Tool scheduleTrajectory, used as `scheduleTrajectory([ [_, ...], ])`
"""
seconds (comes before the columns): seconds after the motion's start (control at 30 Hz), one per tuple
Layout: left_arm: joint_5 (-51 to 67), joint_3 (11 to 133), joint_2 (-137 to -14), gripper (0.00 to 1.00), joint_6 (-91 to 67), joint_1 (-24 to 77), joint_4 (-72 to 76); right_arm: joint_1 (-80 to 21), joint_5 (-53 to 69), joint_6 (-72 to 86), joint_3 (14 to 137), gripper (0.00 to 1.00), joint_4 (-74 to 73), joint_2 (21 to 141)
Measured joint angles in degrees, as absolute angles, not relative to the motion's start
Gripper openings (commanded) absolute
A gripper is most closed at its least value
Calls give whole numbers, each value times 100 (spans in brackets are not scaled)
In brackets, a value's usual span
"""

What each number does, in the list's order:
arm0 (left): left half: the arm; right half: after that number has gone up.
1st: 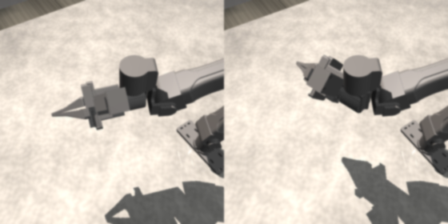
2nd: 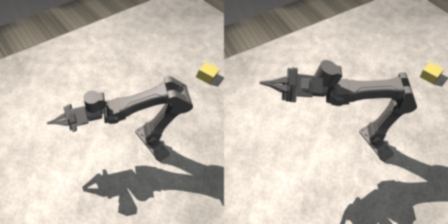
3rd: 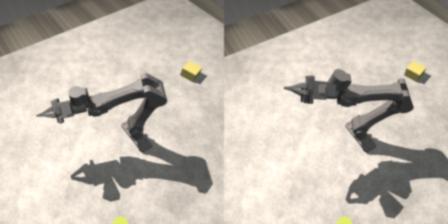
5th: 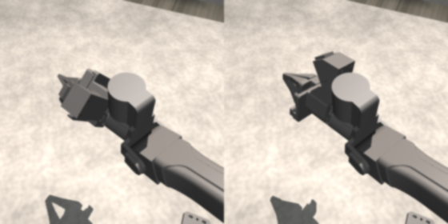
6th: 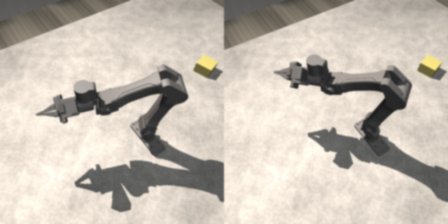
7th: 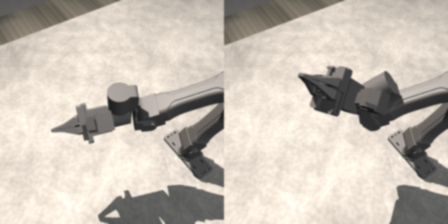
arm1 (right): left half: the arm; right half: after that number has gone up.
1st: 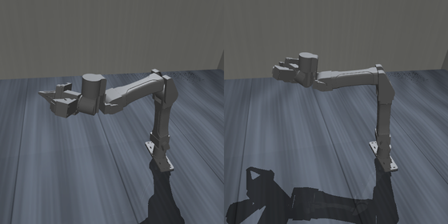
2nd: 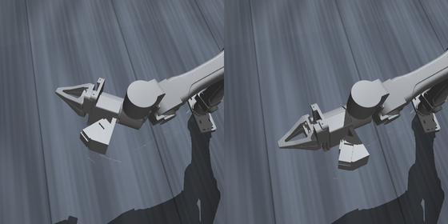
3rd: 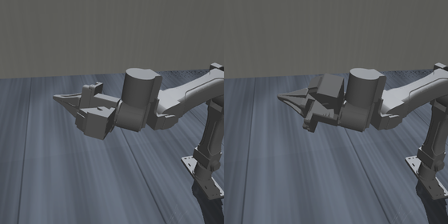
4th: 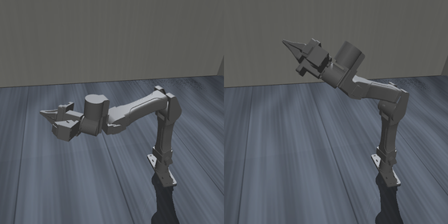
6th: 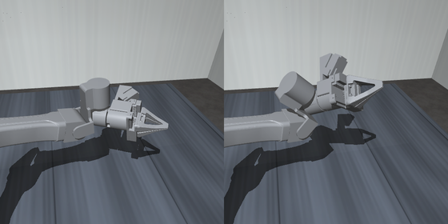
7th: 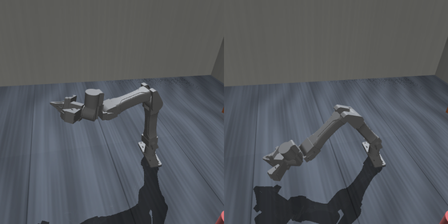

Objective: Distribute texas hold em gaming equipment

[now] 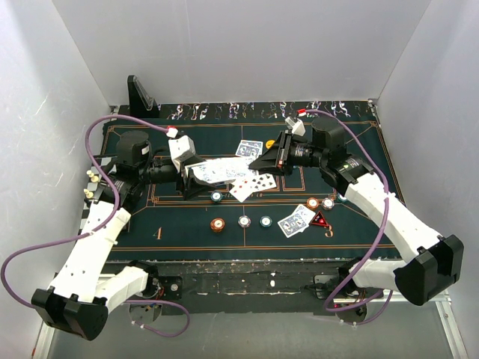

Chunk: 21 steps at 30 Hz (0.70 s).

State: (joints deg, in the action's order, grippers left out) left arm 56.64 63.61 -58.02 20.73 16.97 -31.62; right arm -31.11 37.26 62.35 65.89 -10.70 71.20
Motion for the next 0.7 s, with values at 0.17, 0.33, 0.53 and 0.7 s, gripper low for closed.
scheduleTrajectory([
  [0.17, 5664, 6359, -5763, 12, 2049, 1697, -3129, -3070, 3726, 6211, 6589, 21, -1118, 7054],
  [0.33, 5666, 6340, -5747, 11, 2016, 1697, -3107, -3046, 3728, 6211, 6589, 21, -1194, 7041],
  [0.53, 5684, 6204, -5719, 11, 1927, 1697, -3006, -3000, 3739, 6224, 6589, 19, -1210, 6960],
  [0.7, 5704, 6042, -5704, 10, 1813, 1697, -2880, -2961, 3776, 6270, 6589, 16, -1205, 6842],
])
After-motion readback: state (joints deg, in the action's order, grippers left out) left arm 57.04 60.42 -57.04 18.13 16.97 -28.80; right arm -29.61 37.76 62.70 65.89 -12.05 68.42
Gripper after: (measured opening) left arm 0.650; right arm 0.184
